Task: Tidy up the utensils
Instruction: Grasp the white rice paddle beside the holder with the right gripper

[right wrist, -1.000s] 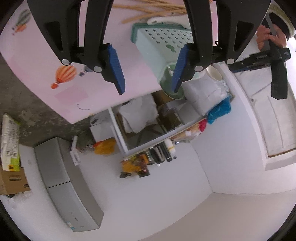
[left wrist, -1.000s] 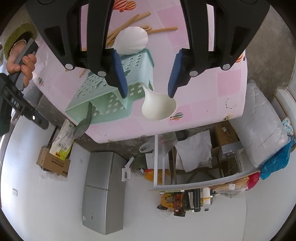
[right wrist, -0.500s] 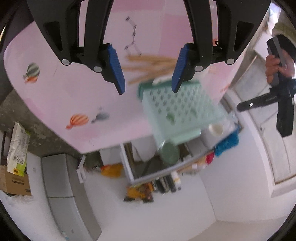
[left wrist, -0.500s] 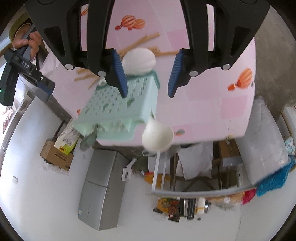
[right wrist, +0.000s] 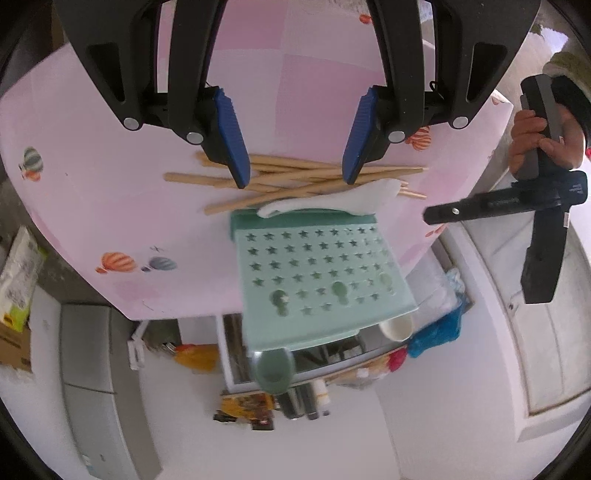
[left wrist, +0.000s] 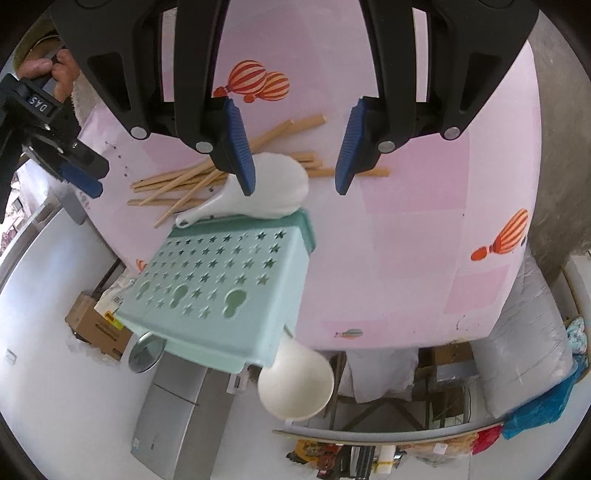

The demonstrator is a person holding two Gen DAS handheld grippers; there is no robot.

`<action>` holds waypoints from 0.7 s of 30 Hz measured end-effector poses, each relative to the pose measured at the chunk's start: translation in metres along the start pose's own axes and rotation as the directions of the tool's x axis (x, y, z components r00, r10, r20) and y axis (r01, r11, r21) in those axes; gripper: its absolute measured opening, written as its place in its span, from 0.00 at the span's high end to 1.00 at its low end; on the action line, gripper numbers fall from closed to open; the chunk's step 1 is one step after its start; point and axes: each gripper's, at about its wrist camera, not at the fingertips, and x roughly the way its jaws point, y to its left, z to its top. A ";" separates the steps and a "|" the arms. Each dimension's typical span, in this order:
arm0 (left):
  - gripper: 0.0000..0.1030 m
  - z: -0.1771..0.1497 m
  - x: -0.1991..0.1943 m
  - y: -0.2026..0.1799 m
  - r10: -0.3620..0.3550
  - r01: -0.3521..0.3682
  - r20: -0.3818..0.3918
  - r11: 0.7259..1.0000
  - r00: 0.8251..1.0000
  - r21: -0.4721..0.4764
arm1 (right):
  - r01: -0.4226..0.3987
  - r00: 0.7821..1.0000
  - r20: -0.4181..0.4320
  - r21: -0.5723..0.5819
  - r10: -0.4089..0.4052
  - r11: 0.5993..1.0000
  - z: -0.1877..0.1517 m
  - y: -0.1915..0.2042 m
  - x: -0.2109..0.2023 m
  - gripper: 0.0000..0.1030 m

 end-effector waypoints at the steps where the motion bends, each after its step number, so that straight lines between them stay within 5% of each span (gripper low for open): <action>1: 0.61 -0.001 0.002 0.000 0.008 -0.008 -0.003 1.000 1.000 0.002 | 0.002 1.000 -0.001 -0.013 -0.002 1.000 0.003 0.004 0.002 0.50; 11: 0.83 -0.004 0.018 0.015 0.048 -0.050 -0.039 0.998 0.998 -0.041 | 0.065 0.997 -0.026 -0.269 -0.075 0.961 0.031 0.037 0.051 0.51; 21: 0.88 -0.005 0.040 0.021 0.031 -0.037 -0.083 0.997 0.996 -0.074 | 0.025 0.978 -0.187 -0.347 -0.095 0.938 0.026 0.047 0.097 0.57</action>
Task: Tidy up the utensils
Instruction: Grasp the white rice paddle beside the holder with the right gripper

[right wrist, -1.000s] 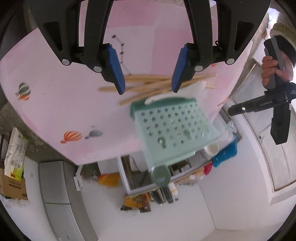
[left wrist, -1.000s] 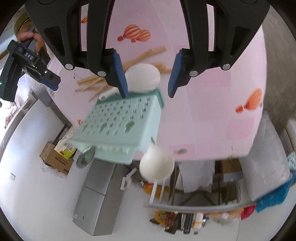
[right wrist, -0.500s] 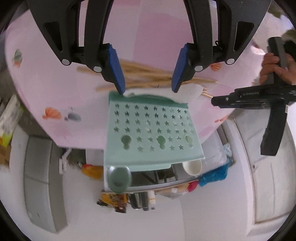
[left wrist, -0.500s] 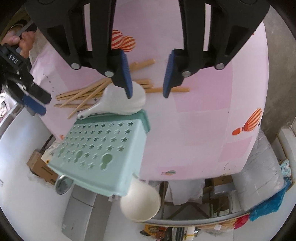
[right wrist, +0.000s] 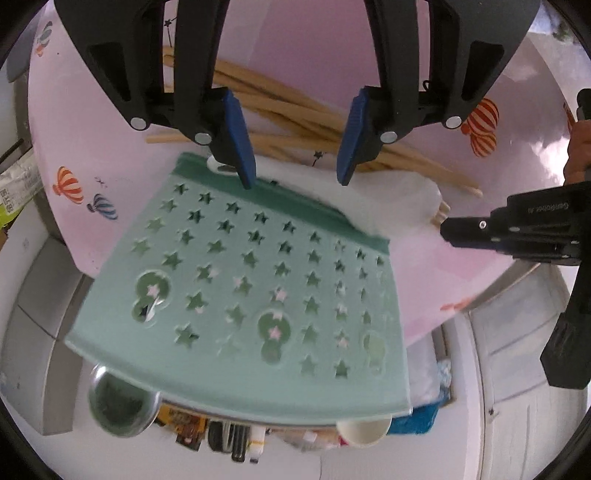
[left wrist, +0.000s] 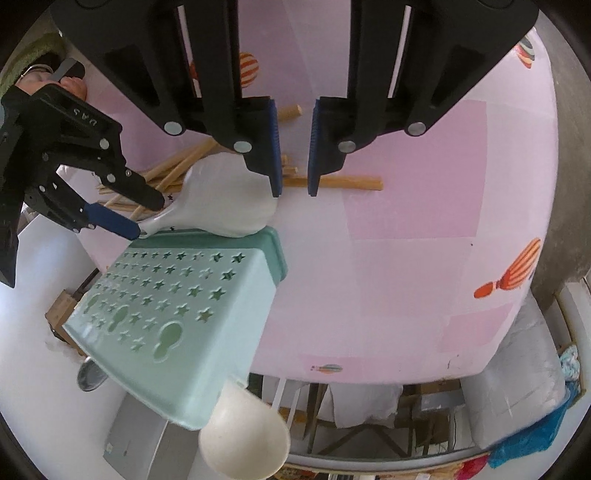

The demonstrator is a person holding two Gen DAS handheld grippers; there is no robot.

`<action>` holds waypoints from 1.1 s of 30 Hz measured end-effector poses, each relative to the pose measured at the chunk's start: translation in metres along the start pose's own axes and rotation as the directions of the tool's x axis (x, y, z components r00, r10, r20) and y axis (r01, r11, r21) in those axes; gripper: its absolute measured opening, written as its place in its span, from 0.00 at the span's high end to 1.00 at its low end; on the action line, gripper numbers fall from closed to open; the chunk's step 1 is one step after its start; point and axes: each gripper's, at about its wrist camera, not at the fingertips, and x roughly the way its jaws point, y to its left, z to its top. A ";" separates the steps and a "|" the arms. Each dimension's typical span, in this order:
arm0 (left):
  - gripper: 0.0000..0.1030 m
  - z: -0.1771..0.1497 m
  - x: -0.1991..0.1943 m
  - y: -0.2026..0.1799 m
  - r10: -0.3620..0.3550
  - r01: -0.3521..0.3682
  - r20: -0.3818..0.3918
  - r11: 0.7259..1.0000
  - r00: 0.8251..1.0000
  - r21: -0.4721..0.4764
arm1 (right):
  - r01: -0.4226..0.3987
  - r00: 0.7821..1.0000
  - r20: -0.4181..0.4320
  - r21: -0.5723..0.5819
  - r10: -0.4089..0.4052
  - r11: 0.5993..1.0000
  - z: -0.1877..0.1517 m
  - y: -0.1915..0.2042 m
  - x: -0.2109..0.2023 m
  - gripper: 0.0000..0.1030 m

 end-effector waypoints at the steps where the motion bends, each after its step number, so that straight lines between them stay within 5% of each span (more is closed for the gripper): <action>1: 0.89 0.000 0.001 0.001 -0.001 0.001 -0.002 1.000 1.000 -0.003 | 0.008 1.000 -0.013 -0.028 -0.009 1.000 -0.001 0.003 0.001 0.57; 7: 0.89 0.005 0.004 0.002 -0.018 0.018 0.000 1.000 1.000 -0.003 | -0.037 0.995 -0.094 -0.158 0.022 0.987 -0.001 0.014 0.006 0.57; 15: 0.89 0.011 0.011 0.004 -0.085 0.084 -0.007 0.995 0.996 -0.050 | 0.031 0.997 -0.049 -0.402 -0.055 0.915 0.001 0.052 0.008 0.57; 28: 0.89 0.012 0.009 0.019 -0.141 0.140 -0.001 0.980 0.990 -0.140 | 0.197 0.979 0.129 -0.378 -0.159 0.905 0.006 0.076 -0.006 0.57; 33: 0.89 0.010 0.009 0.028 -0.148 0.146 0.002 0.975 0.989 -0.166 | 0.244 0.969 0.154 -0.456 -0.194 0.856 0.009 0.093 0.002 0.57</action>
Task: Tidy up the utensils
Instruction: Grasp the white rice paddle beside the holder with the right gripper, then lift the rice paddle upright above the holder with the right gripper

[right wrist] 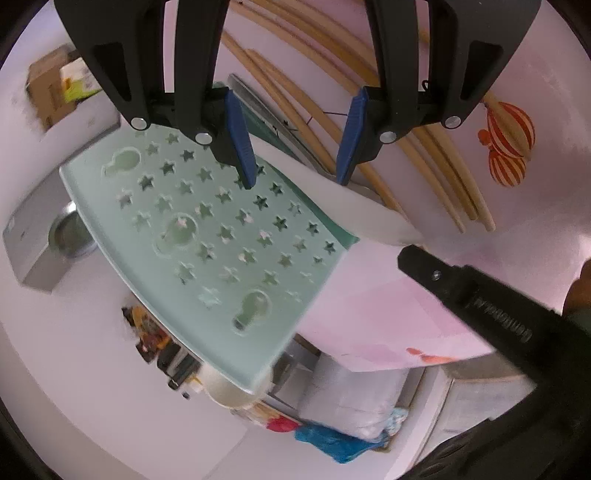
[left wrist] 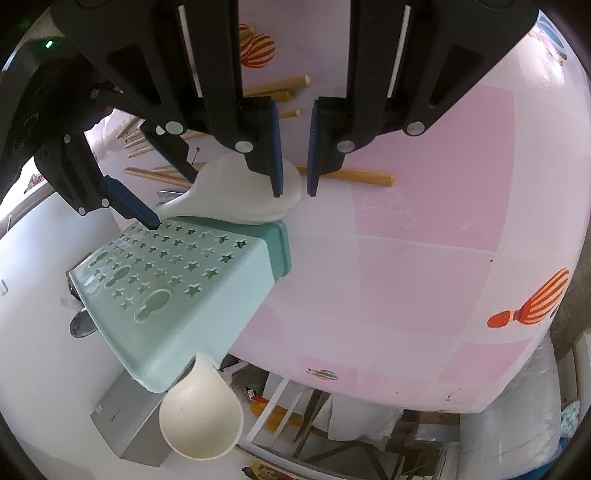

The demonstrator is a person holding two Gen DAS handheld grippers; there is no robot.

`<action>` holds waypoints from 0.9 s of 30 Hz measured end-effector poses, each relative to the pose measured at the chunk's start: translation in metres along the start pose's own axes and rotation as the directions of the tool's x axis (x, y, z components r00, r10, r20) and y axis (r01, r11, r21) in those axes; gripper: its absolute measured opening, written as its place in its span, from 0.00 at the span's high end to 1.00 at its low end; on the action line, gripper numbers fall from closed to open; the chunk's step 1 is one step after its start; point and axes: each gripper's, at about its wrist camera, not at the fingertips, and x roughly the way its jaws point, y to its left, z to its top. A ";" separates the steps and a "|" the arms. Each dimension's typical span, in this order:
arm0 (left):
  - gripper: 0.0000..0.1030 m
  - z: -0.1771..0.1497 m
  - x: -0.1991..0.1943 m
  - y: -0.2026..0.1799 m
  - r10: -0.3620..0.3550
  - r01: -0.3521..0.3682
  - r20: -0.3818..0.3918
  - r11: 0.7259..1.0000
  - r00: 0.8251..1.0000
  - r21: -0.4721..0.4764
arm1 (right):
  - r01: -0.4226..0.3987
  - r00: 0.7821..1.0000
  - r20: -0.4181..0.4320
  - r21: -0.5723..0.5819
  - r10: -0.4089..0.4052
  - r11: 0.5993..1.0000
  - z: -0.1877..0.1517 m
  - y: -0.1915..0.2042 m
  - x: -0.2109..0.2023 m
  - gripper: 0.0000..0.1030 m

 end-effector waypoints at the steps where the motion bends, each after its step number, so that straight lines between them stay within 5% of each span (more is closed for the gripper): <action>1: 0.89 0.000 0.000 0.000 -0.003 0.003 0.000 1.000 1.000 -0.003 | 0.010 1.000 0.003 -0.024 -0.010 1.000 -0.004 0.000 0.000 0.57; 13: 0.89 0.000 0.000 0.009 -0.026 0.026 0.007 0.999 1.000 -0.020 | 0.139 0.990 0.042 -0.311 -0.132 0.940 0.003 0.050 0.005 0.86; 18: 0.89 0.000 -0.011 0.011 -0.048 0.048 0.052 0.999 0.998 -0.017 | 0.208 0.978 0.083 -0.340 -0.191 0.917 0.001 0.057 0.003 0.95; 27: 0.89 0.002 -0.035 0.008 -0.041 0.041 0.133 0.999 0.990 -0.003 | 0.294 0.953 0.150 -0.245 -0.263 0.924 -0.008 0.043 -0.027 0.97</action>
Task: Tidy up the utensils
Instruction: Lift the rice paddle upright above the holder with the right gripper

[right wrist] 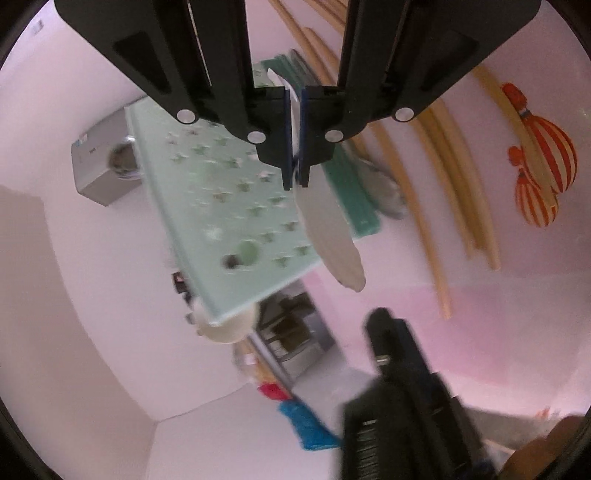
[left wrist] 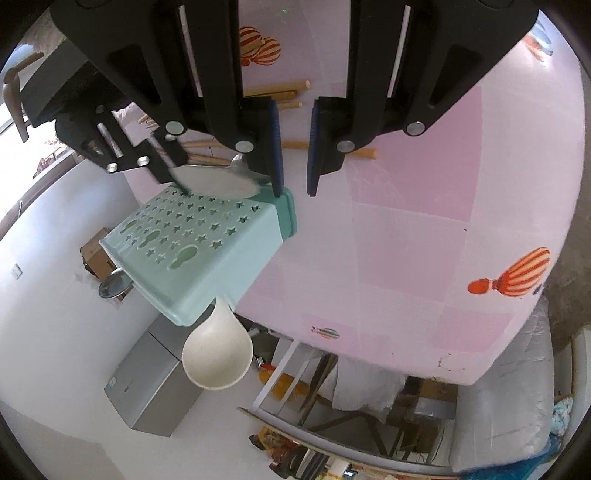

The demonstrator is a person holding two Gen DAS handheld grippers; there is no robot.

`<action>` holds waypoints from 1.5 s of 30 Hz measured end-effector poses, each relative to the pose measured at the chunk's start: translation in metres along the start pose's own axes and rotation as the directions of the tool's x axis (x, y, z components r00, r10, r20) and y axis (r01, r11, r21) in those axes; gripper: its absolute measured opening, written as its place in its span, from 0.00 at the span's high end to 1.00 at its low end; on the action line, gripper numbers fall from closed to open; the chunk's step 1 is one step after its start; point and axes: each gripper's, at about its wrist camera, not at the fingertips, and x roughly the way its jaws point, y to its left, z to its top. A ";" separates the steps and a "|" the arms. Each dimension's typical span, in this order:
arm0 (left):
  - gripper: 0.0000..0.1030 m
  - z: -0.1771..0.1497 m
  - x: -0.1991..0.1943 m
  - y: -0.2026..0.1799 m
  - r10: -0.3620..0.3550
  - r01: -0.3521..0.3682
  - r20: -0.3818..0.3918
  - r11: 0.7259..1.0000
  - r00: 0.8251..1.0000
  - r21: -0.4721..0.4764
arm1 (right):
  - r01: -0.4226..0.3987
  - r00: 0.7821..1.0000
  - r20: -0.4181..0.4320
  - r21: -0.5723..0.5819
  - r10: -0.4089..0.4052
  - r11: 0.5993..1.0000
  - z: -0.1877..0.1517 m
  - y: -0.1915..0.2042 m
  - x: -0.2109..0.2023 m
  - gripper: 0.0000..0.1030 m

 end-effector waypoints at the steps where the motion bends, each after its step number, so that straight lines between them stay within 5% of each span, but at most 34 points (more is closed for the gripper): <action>1: 0.90 -0.001 -0.003 -0.001 0.008 -0.008 0.003 1.000 1.000 0.000 | 0.015 1.000 0.007 0.019 -0.015 1.000 0.000 -0.006 -0.003 0.97; 8: 0.90 -0.002 -0.005 -0.014 0.028 -0.028 -0.008 0.999 1.000 0.017 | 0.070 0.998 -0.019 0.295 -0.068 0.953 -0.022 -0.071 -0.032 0.97; 12: 0.90 -0.003 0.003 -0.025 0.036 -0.034 -0.035 0.998 0.999 0.054 | 0.069 0.997 -0.064 0.549 -0.041 0.833 -0.058 -0.131 -0.036 0.97; 18: 0.89 0.002 0.032 -0.040 0.085 -0.074 -0.081 0.989 0.993 0.128 | 0.071 0.996 -0.094 0.759 0.001 0.647 -0.109 -0.179 -0.027 0.97; 22: 0.90 0.005 0.054 -0.037 0.145 -0.129 -0.137 0.984 0.980 0.121 | 0.076 0.995 -0.101 0.807 0.010 0.585 -0.133 -0.185 -0.020 0.97; 30: 0.90 -0.009 0.059 -0.044 0.183 -0.137 -0.201 0.966 0.962 0.221 | 0.058 0.995 -0.092 0.843 0.037 0.535 -0.142 -0.190 -0.019 0.97; 34: 0.89 -0.016 0.057 -0.060 0.156 -0.093 -0.185 0.946 0.970 0.311 | 0.051 0.995 -0.088 0.845 0.045 0.532 -0.141 -0.188 -0.020 0.97; 41: 0.66 -0.023 0.069 -0.094 0.189 -0.090 -0.148 0.858 0.971 0.506 | 0.044 0.995 -0.085 0.848 0.053 0.529 -0.141 -0.187 -0.019 0.97; 45: 0.64 -0.030 0.086 -0.107 0.292 -0.158 -0.116 0.762 0.949 0.628 | 0.040 0.995 -0.081 0.849 0.055 0.527 -0.140 -0.184 -0.019 0.97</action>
